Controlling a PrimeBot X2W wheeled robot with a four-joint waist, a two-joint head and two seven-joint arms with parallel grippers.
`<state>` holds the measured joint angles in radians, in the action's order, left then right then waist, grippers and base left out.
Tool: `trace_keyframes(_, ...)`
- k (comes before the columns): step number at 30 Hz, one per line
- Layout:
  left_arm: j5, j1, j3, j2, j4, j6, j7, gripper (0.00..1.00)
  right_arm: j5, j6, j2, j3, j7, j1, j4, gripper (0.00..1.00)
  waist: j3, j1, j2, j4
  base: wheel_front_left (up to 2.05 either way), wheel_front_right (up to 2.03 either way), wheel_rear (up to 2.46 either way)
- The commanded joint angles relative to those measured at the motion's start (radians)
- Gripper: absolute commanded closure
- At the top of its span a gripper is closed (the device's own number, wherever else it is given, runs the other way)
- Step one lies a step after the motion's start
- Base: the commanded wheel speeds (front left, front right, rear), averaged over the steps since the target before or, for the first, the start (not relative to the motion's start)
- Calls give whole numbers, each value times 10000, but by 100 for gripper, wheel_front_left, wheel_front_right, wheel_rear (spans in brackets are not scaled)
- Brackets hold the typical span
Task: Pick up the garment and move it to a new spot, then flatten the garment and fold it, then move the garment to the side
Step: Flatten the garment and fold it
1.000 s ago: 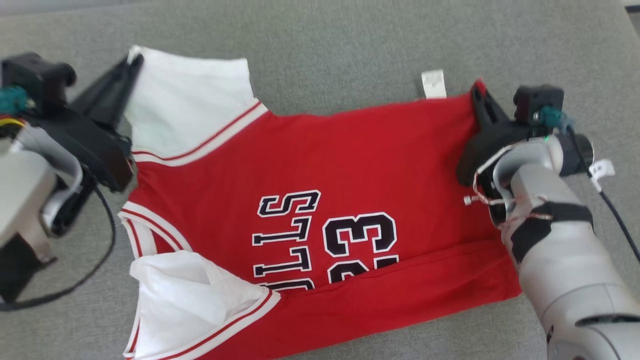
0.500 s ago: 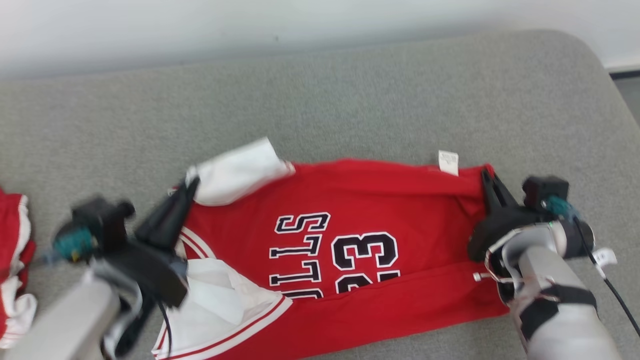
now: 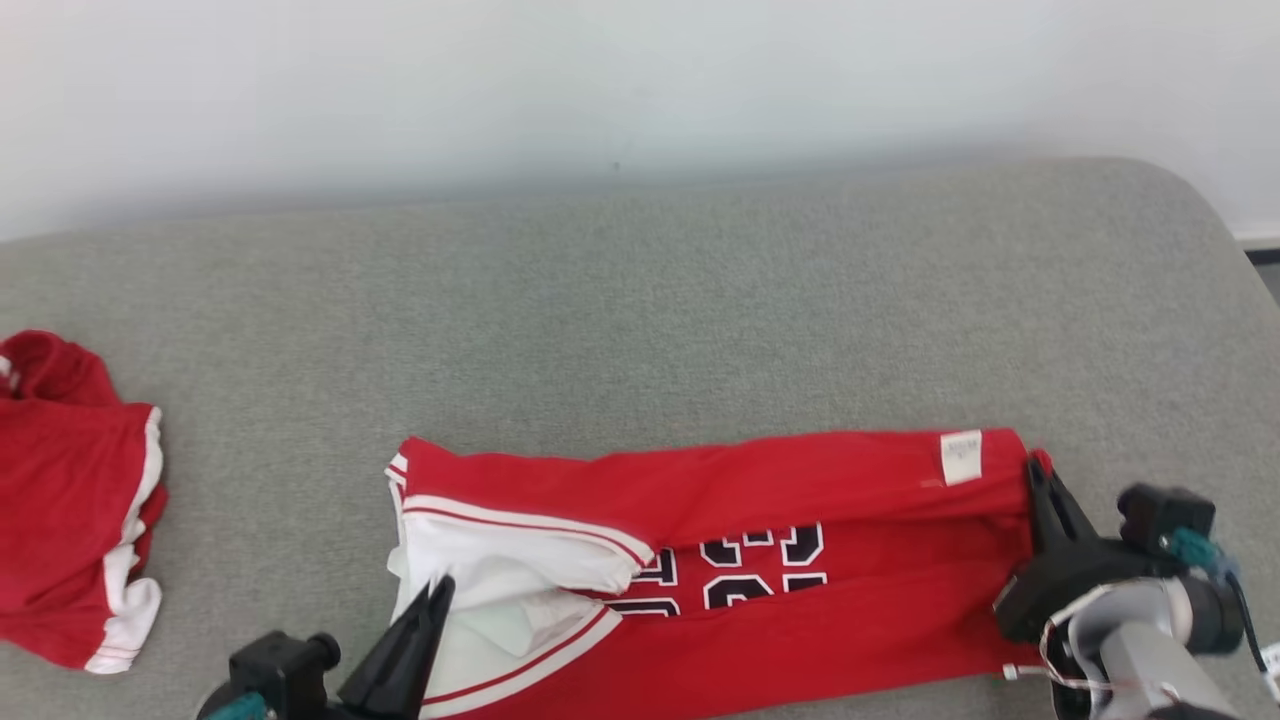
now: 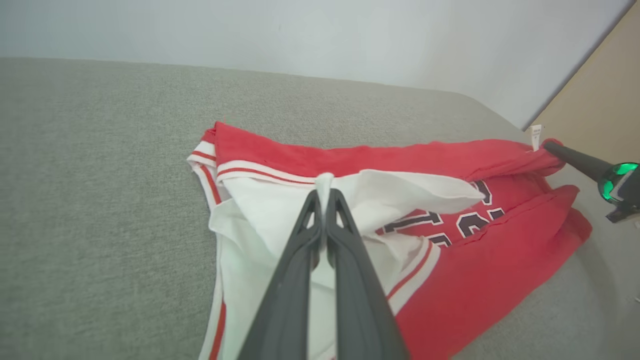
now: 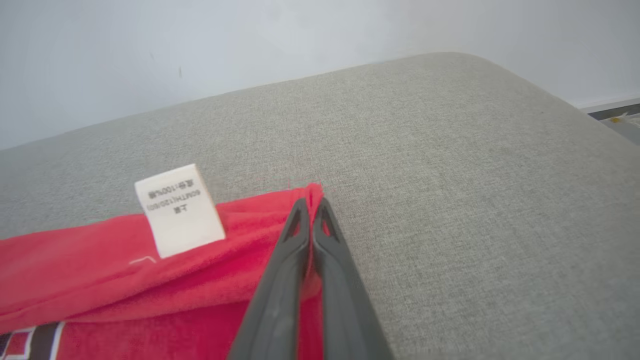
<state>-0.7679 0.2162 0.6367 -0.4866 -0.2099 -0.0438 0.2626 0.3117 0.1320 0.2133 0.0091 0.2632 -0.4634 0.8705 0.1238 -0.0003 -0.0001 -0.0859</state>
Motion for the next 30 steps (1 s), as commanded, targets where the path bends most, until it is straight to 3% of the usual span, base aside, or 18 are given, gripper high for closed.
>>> trace_keyframes(1, 176, -327, -213, 248, -150, -74, 30, 100, 225, -19, 115, -14, 16, 405, -228, 100, -258, 3, 1, 221, 0, 0, 0)
trace_keyframes(10, 937, -854, -759, 945, -1170, -341, 28, 100, 673, -19, 188, 260, 17, 1166, -415, 100, -435, 3, 1, 248, 0, 0, 0)
trace_keyframes(11, 1139, -800, -832, 1015, -1297, -342, 30, 100, 686, -19, 184, 288, 17, 1160, -381, 89, -450, 3, 1, 251, 0, 0, 0)
trace_keyframes(12, 1230, -771, -968, 1165, -1410, -351, 30, 73, 689, -19, 184, 303, 17, 1155, -356, 9, -471, 3, 1, 269, 0, 0, 0)
trace_keyframes(13, 1344, -802, -1072, 1274, -1567, -379, 30, 47, 698, -19, 167, 323, 17, 1149, -327, 0, -491, 3, 1, 276, 0, 0, 0)
trace_keyframes(14, 1543, -766, -1203, 1333, -1617, -398, 30, 0, 717, -19, 150, 352, 17, 1144, -308, 0, -511, 3, 1, 282, 0, 0, 0)
trace_keyframes(22, 3333, -1469, -3356, 2112, -842, -312, 30, 0, 789, -19, 348, 291, 16, 1510, -609, 0, -922, 3, 1, 363, 0, 0, 0)
trace_keyframes(30, 5207, -2510, -5406, 3099, 476, -439, 30, 0, 506, -19, 393, 231, -47, 970, 643, 0, -1006, 3, 1, 439, 0, 0, 0)
